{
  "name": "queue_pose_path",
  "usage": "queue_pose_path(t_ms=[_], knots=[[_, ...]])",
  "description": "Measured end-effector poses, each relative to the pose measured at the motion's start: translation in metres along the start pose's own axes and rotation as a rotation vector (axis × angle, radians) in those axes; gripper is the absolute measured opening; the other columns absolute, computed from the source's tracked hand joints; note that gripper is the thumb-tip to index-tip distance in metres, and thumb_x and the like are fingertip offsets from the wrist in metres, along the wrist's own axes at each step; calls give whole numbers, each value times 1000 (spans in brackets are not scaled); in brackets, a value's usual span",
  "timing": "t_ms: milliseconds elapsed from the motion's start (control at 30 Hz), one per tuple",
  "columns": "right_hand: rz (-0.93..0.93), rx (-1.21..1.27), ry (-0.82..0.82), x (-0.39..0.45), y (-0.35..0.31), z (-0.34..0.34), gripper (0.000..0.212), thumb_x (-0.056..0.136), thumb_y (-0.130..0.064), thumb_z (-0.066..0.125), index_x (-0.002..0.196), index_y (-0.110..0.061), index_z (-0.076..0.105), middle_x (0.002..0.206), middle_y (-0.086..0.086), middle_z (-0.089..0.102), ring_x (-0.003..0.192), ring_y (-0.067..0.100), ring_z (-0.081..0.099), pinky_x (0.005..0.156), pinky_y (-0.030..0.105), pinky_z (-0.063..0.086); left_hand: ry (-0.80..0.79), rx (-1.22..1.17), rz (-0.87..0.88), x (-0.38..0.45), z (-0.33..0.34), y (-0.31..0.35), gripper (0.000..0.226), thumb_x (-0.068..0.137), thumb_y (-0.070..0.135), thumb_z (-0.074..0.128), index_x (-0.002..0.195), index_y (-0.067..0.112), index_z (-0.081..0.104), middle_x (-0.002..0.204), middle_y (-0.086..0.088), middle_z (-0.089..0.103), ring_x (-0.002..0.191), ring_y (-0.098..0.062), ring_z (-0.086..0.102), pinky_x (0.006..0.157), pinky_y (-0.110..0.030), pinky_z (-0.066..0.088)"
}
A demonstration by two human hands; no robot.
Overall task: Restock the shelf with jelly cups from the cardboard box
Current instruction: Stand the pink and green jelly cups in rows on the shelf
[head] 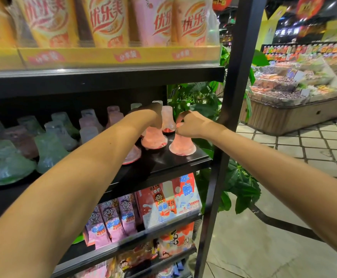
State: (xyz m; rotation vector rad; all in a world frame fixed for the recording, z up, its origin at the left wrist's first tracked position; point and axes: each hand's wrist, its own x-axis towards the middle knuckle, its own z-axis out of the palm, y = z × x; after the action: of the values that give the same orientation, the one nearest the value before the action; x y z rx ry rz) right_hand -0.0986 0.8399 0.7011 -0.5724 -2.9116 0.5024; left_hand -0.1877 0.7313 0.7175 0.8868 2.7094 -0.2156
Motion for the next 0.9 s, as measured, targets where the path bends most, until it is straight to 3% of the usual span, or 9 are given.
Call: queue_pose_path(t_ms=[133,267,333,433,533,633,700,800,900], knots=[[-48,5,-28,1,-1,1,37,94,-24,51,128,-12,58,86,1,53,66,13,52,52,25,40,56,-85,-32,14,-1,-8,45,104,25,42,144,8,32,145,-12,41,132,-31,41,100,-38,38],[-71,12,-48,-3,-3,0,41,95,-25,49,135,-13,53,97,2,55,73,13,53,54,22,38,240,-154,16,9,2,-11,38,100,27,49,132,8,43,121,-6,50,120,-28,50,87,-34,42],[-81,-3,-71,-7,-7,-2,45,97,-29,49,140,-14,49,100,3,57,77,16,55,61,23,40,263,-204,17,-1,2,-10,46,99,31,52,138,12,38,129,-6,48,124,-29,48,87,-35,42],[-89,-80,-84,-10,-15,-12,55,98,-34,48,149,-16,38,133,10,55,110,26,56,80,26,39,352,-236,33,-5,-3,-10,57,96,37,57,143,15,34,144,-7,44,129,-31,45,95,-38,41],[-95,-122,-60,-17,-26,-22,41,99,-32,48,128,-5,55,112,10,58,97,25,55,74,29,39,372,-209,11,-19,-11,-10,56,98,42,51,144,14,37,148,-4,41,136,-28,40,107,-37,33],[-139,-106,3,-25,-32,-24,23,98,-29,49,108,-9,57,98,8,58,92,26,59,71,31,42,349,-181,-3,-44,-15,-7,54,103,45,38,148,13,37,151,-10,41,138,-27,39,108,-35,32],[-175,-120,35,-33,-34,-24,15,97,-25,49,105,-13,54,97,7,59,94,28,61,72,33,45,399,-187,10,-65,-14,-4,49,104,39,37,146,15,40,140,-9,51,127,-28,48,100,-34,37],[-222,-111,51,-44,-35,-24,27,96,-24,49,117,-10,55,109,10,61,99,29,61,83,40,54,527,-187,46,-92,-13,-8,41,96,40,53,129,16,55,117,-5,61,97,-22,56,80,-32,43],[-297,-65,74,-57,-39,-23,38,94,-26,49,128,-11,53,125,13,59,111,31,57,95,45,50,638,-163,52,-115,-4,-19,44,90,40,60,128,19,53,116,-3,61,101,-22,59,76,-34,45]])
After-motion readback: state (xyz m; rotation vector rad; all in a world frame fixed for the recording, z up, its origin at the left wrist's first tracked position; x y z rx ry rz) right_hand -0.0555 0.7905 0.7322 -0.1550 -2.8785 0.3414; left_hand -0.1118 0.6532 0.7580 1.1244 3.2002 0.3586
